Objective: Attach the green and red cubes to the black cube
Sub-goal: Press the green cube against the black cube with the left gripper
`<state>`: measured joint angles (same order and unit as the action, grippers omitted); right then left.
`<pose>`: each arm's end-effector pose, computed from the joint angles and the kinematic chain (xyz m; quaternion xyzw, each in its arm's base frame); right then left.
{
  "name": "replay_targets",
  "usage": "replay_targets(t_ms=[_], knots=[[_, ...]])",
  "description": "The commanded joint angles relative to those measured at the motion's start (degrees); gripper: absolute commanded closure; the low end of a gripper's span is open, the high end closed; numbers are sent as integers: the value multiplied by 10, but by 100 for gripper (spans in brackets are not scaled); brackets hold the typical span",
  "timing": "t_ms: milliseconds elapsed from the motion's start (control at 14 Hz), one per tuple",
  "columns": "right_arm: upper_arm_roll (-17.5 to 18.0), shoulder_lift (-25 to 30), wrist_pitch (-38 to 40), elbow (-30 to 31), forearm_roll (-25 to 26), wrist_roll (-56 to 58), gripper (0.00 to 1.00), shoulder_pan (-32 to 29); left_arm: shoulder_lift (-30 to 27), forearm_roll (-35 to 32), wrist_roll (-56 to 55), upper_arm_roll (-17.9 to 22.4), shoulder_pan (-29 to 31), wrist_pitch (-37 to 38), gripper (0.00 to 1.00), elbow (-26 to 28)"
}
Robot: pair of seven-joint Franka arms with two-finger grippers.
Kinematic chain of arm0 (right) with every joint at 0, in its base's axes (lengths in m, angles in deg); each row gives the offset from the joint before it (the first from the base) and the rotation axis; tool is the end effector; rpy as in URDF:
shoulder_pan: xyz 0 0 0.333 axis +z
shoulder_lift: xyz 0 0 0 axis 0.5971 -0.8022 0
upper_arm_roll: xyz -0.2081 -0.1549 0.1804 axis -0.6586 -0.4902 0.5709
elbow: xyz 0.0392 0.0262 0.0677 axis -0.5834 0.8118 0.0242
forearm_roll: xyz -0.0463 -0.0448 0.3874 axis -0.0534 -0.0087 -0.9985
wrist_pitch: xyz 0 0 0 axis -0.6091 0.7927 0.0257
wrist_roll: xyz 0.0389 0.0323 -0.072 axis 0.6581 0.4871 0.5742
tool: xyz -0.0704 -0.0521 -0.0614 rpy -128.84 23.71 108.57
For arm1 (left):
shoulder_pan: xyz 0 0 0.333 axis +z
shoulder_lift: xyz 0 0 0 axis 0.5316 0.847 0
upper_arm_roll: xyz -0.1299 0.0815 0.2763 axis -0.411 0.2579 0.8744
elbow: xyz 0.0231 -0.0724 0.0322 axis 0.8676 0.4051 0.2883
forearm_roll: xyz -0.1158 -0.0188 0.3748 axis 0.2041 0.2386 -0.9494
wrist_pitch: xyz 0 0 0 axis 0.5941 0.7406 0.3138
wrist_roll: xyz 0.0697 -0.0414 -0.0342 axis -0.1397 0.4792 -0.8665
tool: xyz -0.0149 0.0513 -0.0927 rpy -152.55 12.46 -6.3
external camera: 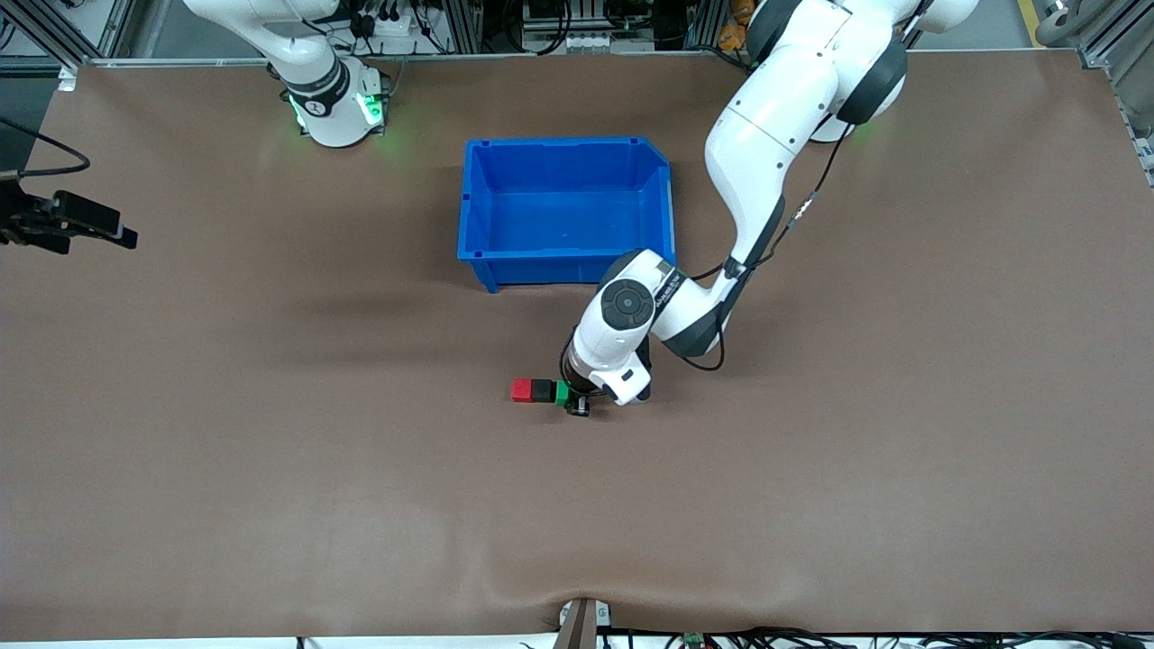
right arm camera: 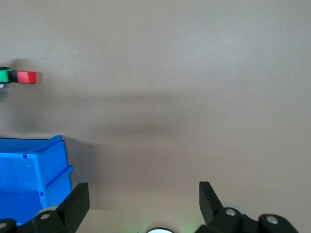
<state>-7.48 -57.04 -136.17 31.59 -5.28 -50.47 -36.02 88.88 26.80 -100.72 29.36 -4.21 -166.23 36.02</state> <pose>0.5481 -0.0661 0.6028 -0.9961 -0.0006 0.0552 0.0683 0.5889 -0.5146 0.1740 0.7107 0.6895 -0.0485 0.1309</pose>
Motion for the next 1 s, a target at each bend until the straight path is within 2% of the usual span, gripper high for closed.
replay_targets(t_ms=[0, 214, 571, 786, 929], knots=[[22, 31, 1, 19, 28, -3, 0, -20, 28, 9, -26, 10, -11, -30, 100, -28], [34, 48, 2, 24, 49, -5, 0, -20, 27, 8, -31, 24, -23, -24, 100, -28], [34, 51, 46, 10, 39, -92, 0, -20, 9, 8, -32, 24, -23, 21, 100, -24], [33, 48, 56, -3, 40, -99, 0, -20, 4, 3, -31, 25, -24, 23, 100, -18], [31, 44, 51, -12, 39, -96, 0, -21, 1, -1, -30, 25, -24, 65, 100, -18]])
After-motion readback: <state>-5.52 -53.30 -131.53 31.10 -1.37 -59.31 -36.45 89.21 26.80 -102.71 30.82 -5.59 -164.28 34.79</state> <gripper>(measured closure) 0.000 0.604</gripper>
